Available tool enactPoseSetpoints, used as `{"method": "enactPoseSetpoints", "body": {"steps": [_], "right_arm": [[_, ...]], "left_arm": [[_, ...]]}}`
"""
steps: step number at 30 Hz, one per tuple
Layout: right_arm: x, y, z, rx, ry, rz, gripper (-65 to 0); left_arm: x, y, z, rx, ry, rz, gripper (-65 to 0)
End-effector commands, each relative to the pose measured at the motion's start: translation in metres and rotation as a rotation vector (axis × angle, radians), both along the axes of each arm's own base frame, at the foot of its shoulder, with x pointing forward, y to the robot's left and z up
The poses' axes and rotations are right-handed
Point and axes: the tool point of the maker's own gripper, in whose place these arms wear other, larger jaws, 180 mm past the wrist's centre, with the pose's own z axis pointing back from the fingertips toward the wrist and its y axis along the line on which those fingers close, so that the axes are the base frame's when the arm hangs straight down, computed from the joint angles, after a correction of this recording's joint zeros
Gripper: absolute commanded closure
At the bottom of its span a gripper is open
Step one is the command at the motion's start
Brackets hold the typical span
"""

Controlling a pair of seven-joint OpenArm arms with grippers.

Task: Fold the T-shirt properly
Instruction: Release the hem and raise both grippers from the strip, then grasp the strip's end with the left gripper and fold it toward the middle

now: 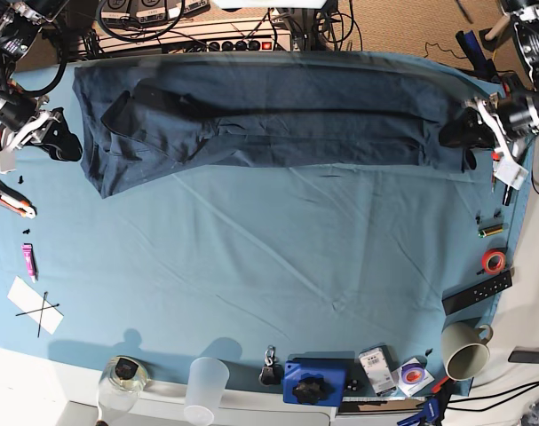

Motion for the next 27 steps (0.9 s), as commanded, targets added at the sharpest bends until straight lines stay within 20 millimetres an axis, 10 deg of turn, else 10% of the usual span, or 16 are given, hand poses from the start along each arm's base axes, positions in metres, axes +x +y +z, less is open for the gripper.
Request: {"method": "enactPoseSetpoints", "body": {"steps": [1,27], "right_arm": [[0.007,-0.005,0.016,-0.018,-0.052,0.003,-18.7],[0.004,-0.01,0.009,-0.057,-0.014,-0.008,-18.7]], "left_arm": [[0.004,-0.007,0.014,-0.015,-0.053,-0.014,0.0],[0.003,-0.21,0.012,-0.087,-0.167,-0.407,0.0]]}}
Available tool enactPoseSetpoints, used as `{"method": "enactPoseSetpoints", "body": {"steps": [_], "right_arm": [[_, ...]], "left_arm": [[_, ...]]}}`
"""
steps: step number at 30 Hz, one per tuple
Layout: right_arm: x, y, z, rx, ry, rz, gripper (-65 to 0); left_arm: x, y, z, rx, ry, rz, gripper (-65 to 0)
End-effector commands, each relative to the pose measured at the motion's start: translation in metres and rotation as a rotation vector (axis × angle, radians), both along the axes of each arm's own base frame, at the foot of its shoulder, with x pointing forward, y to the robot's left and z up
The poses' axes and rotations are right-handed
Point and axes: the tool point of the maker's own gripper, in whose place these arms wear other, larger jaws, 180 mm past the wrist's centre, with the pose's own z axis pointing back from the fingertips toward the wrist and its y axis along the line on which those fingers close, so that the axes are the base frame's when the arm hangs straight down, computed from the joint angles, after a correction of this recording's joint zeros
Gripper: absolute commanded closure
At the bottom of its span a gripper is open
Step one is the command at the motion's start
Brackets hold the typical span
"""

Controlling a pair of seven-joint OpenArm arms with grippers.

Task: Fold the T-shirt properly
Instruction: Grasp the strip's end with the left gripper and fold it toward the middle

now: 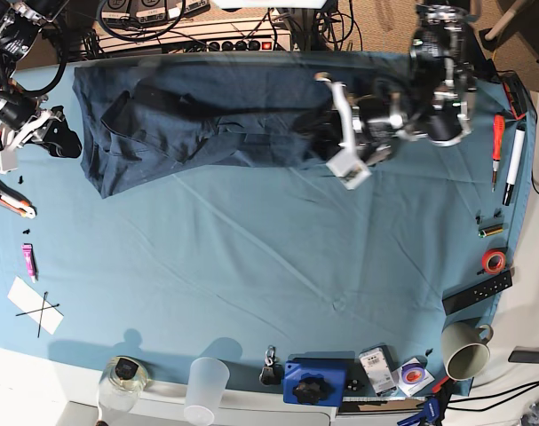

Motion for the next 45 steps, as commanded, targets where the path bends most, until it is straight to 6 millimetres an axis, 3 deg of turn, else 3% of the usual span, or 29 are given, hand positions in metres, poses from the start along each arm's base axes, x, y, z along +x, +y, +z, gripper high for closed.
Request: {"method": "enactPoseSetpoints", "body": {"steps": [1,7,12,13,16,18,22,25,28,31,39,45], "right_arm": [[0.007,-0.005,0.016,-0.02,-0.052,0.003,-18.7],[0.007,-0.005,0.016,-0.02,-0.052,0.003,-18.7],[0.007,-0.005,0.016,-0.02,-0.052,0.003,-18.7],[0.007,-0.005,0.016,-0.02,-0.052,0.003,-18.7],[0.007,-0.005,0.016,-0.02,-0.052,0.003,-18.7],[0.007,-0.005,0.016,-0.02,-0.052,0.003,-18.7],[0.007,-0.005,0.016,-0.02,-0.052,0.003,-18.7],[0.006,-0.008,0.013,-0.038,-0.034,-0.002,-18.7],[0.004,-0.01,0.01,-0.054,-0.019,-0.006,-18.7],[0.006,-0.01,0.012,-0.049,-0.033,-0.01,-18.7],[0.008,-0.005,0.018,-0.018,-0.062,0.0,-18.7],[0.013,0.004,0.033,0.051,-0.13,0.02,-18.7]], "left_arm": [[0.003,-0.008,0.01,-0.029,-0.032,-0.004,0.0],[-0.001,-0.042,0.002,-0.031,-0.028,-0.025,0.0],[0.005,-0.048,0.0,-0.02,-0.008,0.027,0.0],[0.004,-0.049,0.001,-0.021,-0.017,0.015,-3.4],[0.002,-0.049,0.001,-0.019,-0.033,-0.008,-26.0],[0.0,-0.049,0.0,-0.01,-0.018,-0.013,-30.7],[-0.009,-0.051,0.023,-0.064,-0.019,-0.044,-25.9],[-0.002,-0.039,0.038,-0.061,-0.085,0.014,-18.7],[0.012,-0.014,0.035,-0.002,-0.12,0.126,-9.9],[0.018,0.013,0.02,0.055,-0.073,0.212,-0.4],[0.008,0.072,-0.003,0.169,-0.005,0.313,0.0],[0.006,0.074,0.001,0.12,0.013,0.326,0.0]]}}
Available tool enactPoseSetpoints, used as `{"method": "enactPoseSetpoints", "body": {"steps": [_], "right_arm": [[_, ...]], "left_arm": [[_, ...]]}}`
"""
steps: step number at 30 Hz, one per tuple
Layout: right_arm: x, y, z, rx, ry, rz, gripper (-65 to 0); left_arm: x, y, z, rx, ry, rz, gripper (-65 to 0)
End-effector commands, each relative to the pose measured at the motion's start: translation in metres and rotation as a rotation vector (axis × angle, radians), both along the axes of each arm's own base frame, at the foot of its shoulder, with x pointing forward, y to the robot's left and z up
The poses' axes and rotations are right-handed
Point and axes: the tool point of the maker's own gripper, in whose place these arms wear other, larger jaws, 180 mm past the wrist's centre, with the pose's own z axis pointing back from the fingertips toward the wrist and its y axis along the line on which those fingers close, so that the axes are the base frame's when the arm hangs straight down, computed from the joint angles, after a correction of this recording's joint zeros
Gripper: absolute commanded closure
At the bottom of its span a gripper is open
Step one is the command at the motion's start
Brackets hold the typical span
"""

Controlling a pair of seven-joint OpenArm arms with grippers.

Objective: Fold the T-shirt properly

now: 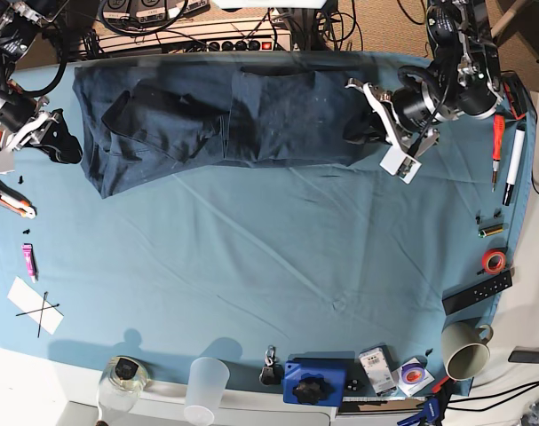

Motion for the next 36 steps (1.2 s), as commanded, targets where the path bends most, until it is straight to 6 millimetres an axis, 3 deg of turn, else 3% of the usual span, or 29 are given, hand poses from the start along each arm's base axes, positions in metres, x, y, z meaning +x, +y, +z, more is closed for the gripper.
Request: {"method": "enactPoseSetpoints", "body": {"steps": [1,7,11,19,27,32,36], "right_arm": [[0.007,-0.005,0.018,-0.015,-0.06,0.002,-18.7],[0.003,-0.011,0.007,-0.068,-0.003,-0.008,-19.4],[0.0,-0.014,0.002,-0.088,0.021,-0.013,-32.3],[-0.005,-0.024,-0.013,-0.125,0.084,-0.036,-32.6],[-0.006,-0.035,-0.048,0.045,0.153,-0.12,-32.6],[0.008,-0.024,-0.031,0.213,0.039,-0.121,-32.6],[0.01,-0.006,-0.041,0.217,0.081,-0.061,-32.6]], "left_arm": [[0.002,-0.002,0.008,-0.019,-0.031,-0.004,0.0],[0.001,-0.002,0.008,-0.018,-0.03,-0.006,0.0],[-0.001,-0.004,0.007,-0.01,-0.046,-0.037,0.0],[-0.011,-0.005,0.002,-0.015,-0.019,-0.037,0.0],[-0.012,-0.005,0.002,-0.015,-0.018,-0.036,0.0],[-0.011,-0.006,0.003,-0.028,-0.023,-0.035,0.0],[-0.008,-0.007,0.006,-0.038,-0.038,-0.026,0.0]]}}
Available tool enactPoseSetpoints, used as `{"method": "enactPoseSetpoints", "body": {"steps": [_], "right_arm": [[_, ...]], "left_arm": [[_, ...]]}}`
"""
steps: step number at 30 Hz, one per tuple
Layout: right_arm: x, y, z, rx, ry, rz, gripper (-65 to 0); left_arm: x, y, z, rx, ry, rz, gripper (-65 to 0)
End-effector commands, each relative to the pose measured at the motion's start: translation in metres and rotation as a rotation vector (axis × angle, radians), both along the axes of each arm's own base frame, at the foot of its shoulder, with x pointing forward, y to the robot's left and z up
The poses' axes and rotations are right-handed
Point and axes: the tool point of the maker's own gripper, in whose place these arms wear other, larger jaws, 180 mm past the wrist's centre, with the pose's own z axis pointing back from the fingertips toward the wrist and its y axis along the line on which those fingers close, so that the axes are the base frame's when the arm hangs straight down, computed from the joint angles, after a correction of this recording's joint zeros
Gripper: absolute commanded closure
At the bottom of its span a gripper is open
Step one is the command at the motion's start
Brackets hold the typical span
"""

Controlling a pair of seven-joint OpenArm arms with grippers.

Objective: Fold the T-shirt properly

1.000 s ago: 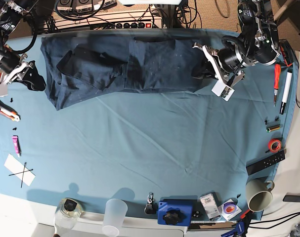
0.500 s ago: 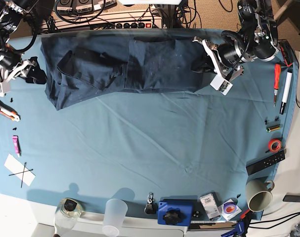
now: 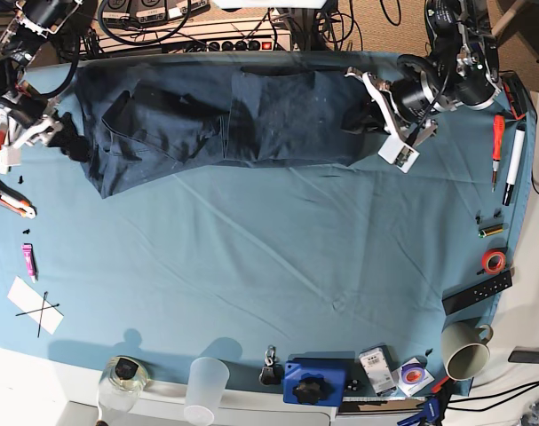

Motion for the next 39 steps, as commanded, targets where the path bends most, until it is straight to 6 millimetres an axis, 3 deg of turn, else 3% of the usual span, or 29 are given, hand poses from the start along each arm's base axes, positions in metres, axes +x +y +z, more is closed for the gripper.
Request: {"method": "enactPoseSetpoints", "body": {"steps": [1,4,7,18,23,31,39], "right_arm": [[0.007,0.001,0.008,-0.019,-0.019,0.027,-32.6],[0.002,0.021,-0.012,-0.043,0.059,0.113,-32.6],[0.0,0.021,-0.017,-0.061,0.08,0.123,-32.6],[0.004,-0.031,0.023,-0.056,-0.062,-0.072,-32.6],[-0.013,-0.04,-0.011,-0.175,0.1,-0.059,-32.6],[-0.015,-0.004,-0.035,-0.17,0.174,0.065,-32.6],[-0.011,0.057,-0.045,-0.075,0.178,0.251,-32.6]], "left_arm": [[0.004,-0.003,0.01,-0.026,-0.035,-0.002,0.0],[0.003,-0.003,0.009,-0.022,-0.029,-0.005,0.0],[0.002,-0.003,0.008,-0.02,-0.026,-0.007,0.0],[0.002,-0.003,0.008,-0.022,-0.026,-0.005,0.0],[0.002,-0.003,0.008,-0.022,-0.027,-0.005,0.0],[0.002,-0.003,0.008,-0.022,-0.026,-0.005,0.0],[0.002,-0.003,0.009,-0.024,-0.03,-0.004,0.0]]}}
